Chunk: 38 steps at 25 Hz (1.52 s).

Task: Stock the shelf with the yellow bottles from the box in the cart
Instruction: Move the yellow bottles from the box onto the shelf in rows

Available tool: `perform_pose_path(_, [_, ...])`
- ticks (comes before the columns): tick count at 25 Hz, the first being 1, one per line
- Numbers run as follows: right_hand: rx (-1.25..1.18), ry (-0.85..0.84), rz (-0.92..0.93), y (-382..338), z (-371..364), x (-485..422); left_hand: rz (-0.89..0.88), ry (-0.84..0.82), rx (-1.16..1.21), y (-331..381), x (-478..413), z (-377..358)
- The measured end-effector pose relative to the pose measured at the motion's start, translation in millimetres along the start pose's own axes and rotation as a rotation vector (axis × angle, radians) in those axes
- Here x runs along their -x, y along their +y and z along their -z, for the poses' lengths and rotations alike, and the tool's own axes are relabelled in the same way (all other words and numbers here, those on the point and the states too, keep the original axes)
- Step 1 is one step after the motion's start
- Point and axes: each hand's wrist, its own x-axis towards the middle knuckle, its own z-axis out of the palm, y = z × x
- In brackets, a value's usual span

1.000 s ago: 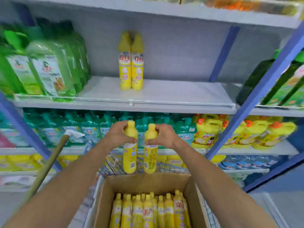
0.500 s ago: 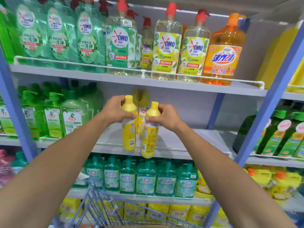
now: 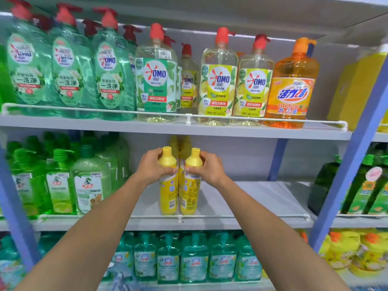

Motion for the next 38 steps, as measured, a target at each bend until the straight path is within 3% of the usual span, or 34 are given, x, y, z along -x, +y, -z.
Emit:
perform_pose_path(6, [-0.191, 0.062, -0.067, 38, -37, 3, 0.003, -0.054, 0.243, -42, -1, -17])
perform_pose_path(10, [-0.256, -0.003, -0.121, 54, -44, 15, 0.098, -0.263, 0.395, -60, 2, -12])
perform_pose_path(13, [-0.269, -0.059, -0.157, 67, -48, 23, 0.138, -0.384, 0.383, -75, 14, -17])
perform_pose_path(23, [-0.24, 0.193, -0.234, 70, -73, 29, 0.149, -0.069, 0.299, -80, 31, -64])
perform_pose_path(34, [-0.308, 0.118, -0.263, 86, -81, 44, 0.079, -0.083, 0.266, -93, 42, -72])
perform_pose_path(38, [-0.329, 0.194, -0.279, 84, -90, 43, 0.082, -0.036, 0.196, -86, 41, -78])
